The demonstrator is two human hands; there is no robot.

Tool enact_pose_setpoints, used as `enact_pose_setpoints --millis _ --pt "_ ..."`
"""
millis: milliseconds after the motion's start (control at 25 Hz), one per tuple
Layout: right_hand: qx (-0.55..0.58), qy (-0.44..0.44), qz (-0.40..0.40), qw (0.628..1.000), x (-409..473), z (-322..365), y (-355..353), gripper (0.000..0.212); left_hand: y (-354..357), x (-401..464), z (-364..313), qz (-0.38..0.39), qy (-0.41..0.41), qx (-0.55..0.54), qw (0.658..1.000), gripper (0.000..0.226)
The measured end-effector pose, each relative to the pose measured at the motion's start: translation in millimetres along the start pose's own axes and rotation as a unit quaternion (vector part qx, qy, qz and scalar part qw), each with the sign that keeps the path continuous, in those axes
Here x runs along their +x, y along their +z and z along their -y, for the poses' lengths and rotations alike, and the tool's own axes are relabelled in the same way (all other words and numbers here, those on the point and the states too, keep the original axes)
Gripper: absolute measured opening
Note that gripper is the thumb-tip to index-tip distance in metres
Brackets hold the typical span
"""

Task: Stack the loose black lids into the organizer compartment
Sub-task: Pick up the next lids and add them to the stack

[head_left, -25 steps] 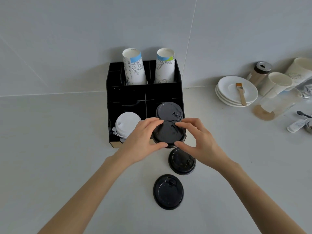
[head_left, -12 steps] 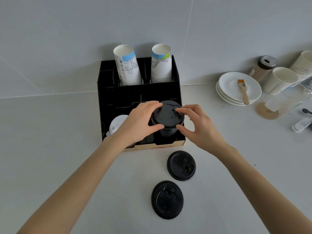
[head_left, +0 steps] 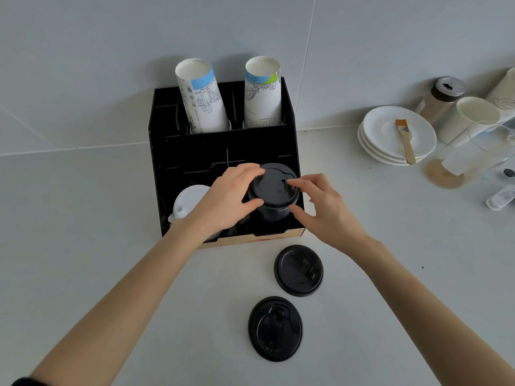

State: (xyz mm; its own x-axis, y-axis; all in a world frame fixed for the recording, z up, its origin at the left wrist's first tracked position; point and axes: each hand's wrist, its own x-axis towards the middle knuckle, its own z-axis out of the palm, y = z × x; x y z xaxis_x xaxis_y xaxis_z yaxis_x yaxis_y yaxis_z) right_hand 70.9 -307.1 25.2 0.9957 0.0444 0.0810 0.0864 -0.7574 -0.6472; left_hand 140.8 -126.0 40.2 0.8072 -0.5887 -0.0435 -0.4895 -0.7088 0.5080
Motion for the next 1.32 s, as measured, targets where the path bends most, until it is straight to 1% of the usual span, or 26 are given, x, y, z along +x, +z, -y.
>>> enact_pose_setpoints --millis 160,440,680,840,1040,1200,1320 --pt "0.004 0.006 0.007 1.0 -2.4 1.2 2.7 0.046 5.6 -0.5 1.2 -0.011 -0.011 -0.007 1.0 0.054" --pt "-0.007 0.005 0.013 1.0 -8.4 5.8 0.1 0.048 6.4 -6.0 -2.5 -0.025 -0.008 -0.022 0.999 0.054" --pt "-0.016 0.001 -0.001 1.0 -22.9 6.1 -7.1 0.045 2.7 -25.2 -11.7 -0.052 0.014 -0.021 0.998 0.052" --pt "-0.013 0.011 0.007 1.0 -47.5 0.7 -7.0 0.043 10.7 -48.2 -20.8 -0.062 0.026 -0.031 0.997 0.048" --pt "-0.014 0.048 0.048 0.998 -81.1 -13.5 2.7 0.045 36.7 -70.7 -26.2 -0.016 0.041 -0.023 0.999 0.047" --pt "-0.009 0.075 0.087 0.993 -97.7 -23.1 14.0 0.047 63.1 -79.9 -24.8 0.037 0.022 -0.038 0.998 0.05" --pt "-0.01 0.095 0.117 0.988 -103.3 -29.3 22.1 0.051 81.2 -82.2 -21.5 0.085 0.005 -0.023 0.996 0.053"
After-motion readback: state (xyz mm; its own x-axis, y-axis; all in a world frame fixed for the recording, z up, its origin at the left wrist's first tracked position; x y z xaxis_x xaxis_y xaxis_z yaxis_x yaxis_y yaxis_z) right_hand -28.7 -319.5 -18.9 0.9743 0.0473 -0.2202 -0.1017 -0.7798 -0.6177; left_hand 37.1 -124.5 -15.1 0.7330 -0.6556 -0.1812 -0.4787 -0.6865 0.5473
